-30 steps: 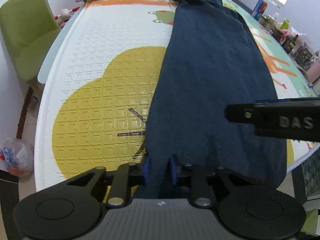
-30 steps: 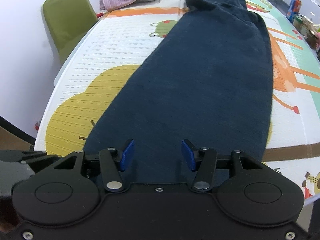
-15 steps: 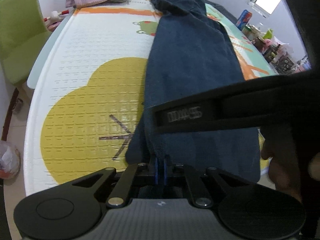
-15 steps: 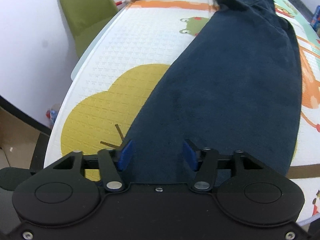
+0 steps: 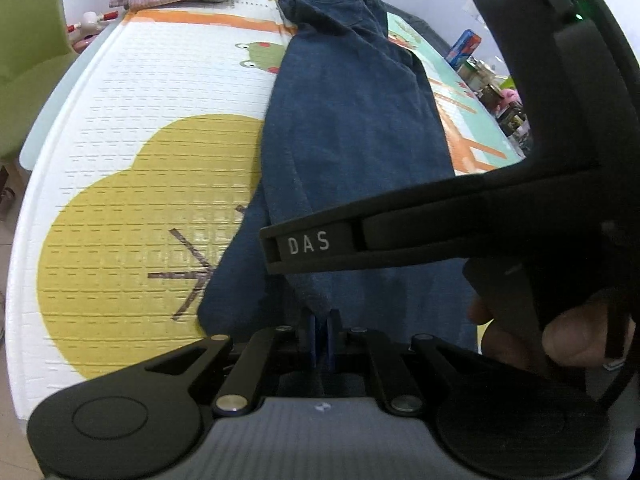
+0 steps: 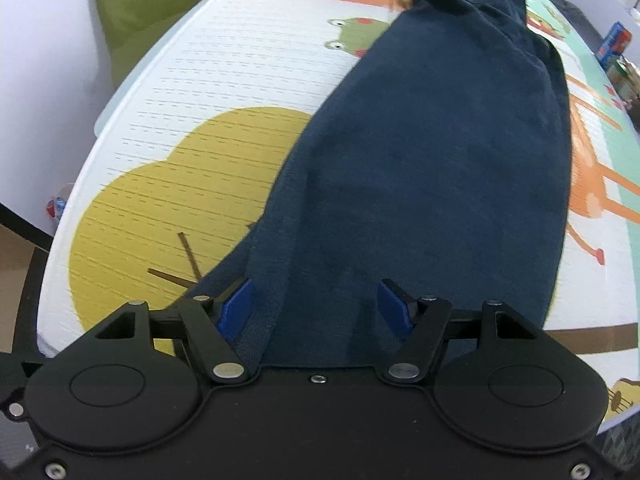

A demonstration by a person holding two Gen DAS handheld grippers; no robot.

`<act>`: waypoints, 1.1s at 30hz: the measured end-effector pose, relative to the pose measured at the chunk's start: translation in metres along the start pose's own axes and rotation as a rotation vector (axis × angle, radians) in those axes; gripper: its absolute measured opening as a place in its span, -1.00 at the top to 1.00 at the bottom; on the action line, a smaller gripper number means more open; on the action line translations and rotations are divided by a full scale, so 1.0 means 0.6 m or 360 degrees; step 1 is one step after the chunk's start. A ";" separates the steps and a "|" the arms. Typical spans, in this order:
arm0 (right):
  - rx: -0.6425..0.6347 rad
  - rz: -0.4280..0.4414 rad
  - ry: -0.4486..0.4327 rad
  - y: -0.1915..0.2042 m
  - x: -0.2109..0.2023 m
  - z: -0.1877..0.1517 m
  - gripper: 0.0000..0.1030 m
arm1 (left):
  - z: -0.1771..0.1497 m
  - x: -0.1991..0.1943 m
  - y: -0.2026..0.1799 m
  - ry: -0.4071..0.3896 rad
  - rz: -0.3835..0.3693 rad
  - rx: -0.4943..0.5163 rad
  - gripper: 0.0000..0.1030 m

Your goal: Fold clothes

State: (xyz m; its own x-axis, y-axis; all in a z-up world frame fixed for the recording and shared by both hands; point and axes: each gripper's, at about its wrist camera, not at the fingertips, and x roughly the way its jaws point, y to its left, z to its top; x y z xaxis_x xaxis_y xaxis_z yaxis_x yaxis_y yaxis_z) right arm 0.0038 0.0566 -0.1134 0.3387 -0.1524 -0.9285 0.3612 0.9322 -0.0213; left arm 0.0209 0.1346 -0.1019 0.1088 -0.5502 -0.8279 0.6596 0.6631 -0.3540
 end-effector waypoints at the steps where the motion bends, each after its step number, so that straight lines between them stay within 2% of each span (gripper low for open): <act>1: 0.0005 -0.0008 0.0005 -0.002 0.000 0.000 -0.37 | 0.001 0.003 0.000 0.0006 -0.0011 -0.0012 0.89; 3: 0.0032 0.0015 0.0030 -0.009 0.005 0.002 -0.36 | 0.003 0.009 0.000 0.0017 -0.0022 -0.0026 0.89; 4: 0.0060 0.0055 0.0050 -0.014 0.010 0.003 -0.29 | 0.004 0.012 -0.001 0.0021 -0.0021 -0.0028 0.89; 6: 0.0118 0.0140 0.0091 -0.024 0.019 0.005 0.00 | 0.005 0.018 -0.002 0.0030 -0.0021 -0.0031 0.89; 7: 0.0148 0.0182 0.0112 -0.029 0.023 0.005 0.28 | 0.005 0.020 -0.003 0.0035 -0.0021 -0.0030 0.89; 8: 0.0175 0.0233 0.0126 -0.032 0.025 0.006 0.43 | 0.005 0.021 -0.005 0.0036 -0.0023 -0.0027 0.89; 10: 0.0227 0.0336 0.0154 -0.039 0.028 0.007 0.51 | 0.013 0.020 -0.005 0.0039 -0.0033 -0.0027 0.89; 16: 0.0241 0.0410 0.0139 -0.041 0.022 0.007 0.86 | 0.017 0.017 0.001 0.0037 -0.0047 -0.0030 0.89; 24: 0.0261 0.0427 0.0058 -0.058 -0.013 0.003 0.92 | 0.023 -0.003 -0.013 0.0014 -0.0124 -0.0006 0.89; 33: 0.0318 0.0356 -0.0117 -0.141 -0.095 -0.012 0.92 | 0.060 -0.007 -0.104 -0.0027 -0.0267 0.0127 0.89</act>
State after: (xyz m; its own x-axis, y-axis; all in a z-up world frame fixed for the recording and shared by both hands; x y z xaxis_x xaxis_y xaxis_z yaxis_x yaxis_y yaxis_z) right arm -0.0521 -0.0114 -0.0611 0.4883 0.0194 -0.8725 0.4319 0.8633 0.2609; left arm 0.0062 0.0775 -0.0606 0.0047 -0.6585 -0.7525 0.7264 0.5195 -0.4501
